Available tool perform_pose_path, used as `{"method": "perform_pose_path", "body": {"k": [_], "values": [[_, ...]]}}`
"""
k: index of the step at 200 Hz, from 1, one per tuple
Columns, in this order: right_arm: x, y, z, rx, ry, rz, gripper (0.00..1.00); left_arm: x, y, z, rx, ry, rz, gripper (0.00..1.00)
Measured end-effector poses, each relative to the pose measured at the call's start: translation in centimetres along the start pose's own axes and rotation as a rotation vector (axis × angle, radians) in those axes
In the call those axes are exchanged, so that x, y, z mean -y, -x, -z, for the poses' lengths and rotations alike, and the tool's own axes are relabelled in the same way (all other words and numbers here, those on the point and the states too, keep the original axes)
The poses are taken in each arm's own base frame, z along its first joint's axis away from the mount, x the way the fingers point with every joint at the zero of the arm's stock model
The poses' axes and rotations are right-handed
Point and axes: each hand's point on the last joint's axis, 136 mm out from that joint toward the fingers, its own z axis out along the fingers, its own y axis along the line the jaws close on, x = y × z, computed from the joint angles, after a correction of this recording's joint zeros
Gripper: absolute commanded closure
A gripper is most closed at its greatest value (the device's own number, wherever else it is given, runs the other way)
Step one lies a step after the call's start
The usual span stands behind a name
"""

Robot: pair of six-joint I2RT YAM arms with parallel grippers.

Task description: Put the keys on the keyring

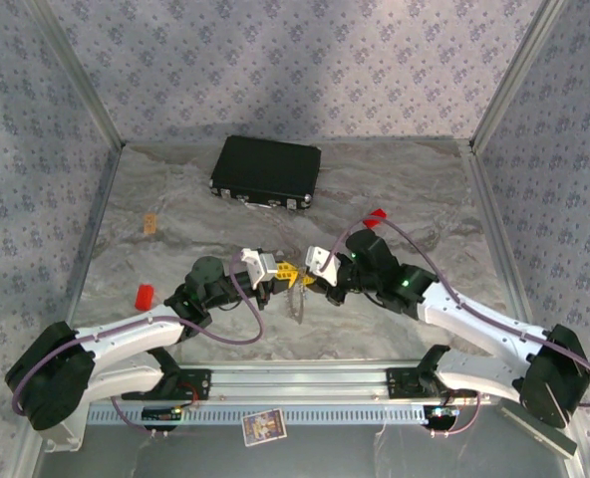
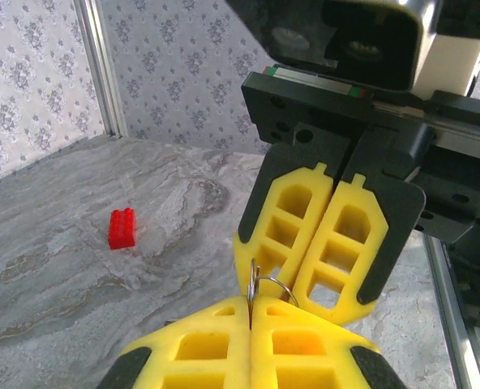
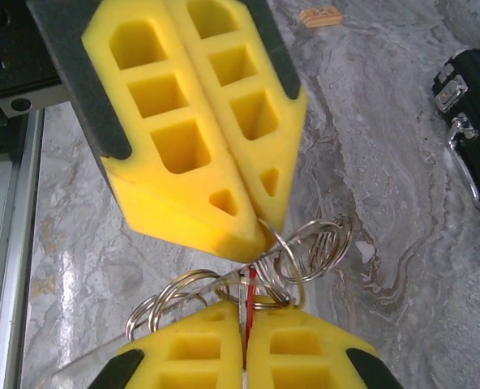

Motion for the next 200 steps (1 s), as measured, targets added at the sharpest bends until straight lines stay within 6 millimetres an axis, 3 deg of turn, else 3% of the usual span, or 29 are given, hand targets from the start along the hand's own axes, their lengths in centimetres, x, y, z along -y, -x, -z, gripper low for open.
{"method": "perform_pose_path", "body": {"k": [58, 88, 121, 162, 200], "values": [[-0.3, -0.6, -0.4, -0.065, 0.018, 0.033, 0.95, -0.1, 0.0, 0.0, -0.001, 0.005, -0.002, 1.00], [-0.4, -0.8, -0.3, -0.080, 0.020, 0.044, 0.70, -0.2, 0.0, 0.0, -0.001, 0.011, -0.012, 1.00], [-0.2, -0.4, 0.7, -0.048, 0.007, 0.028, 0.60, -0.2, 0.0, 0.0, -0.001, 0.014, -0.019, 1.00], [0.2, 0.7, 3.5, 0.080, -0.019, 0.002, 0.64, 0.0, -0.4, -0.1, -0.011, -0.001, -0.014, 1.00], [0.4, 1.3, 3.4, 0.152, -0.017, -0.027, 0.73, 0.4, -1.0, -0.3, -0.028, -0.030, -0.005, 1.00]]}}
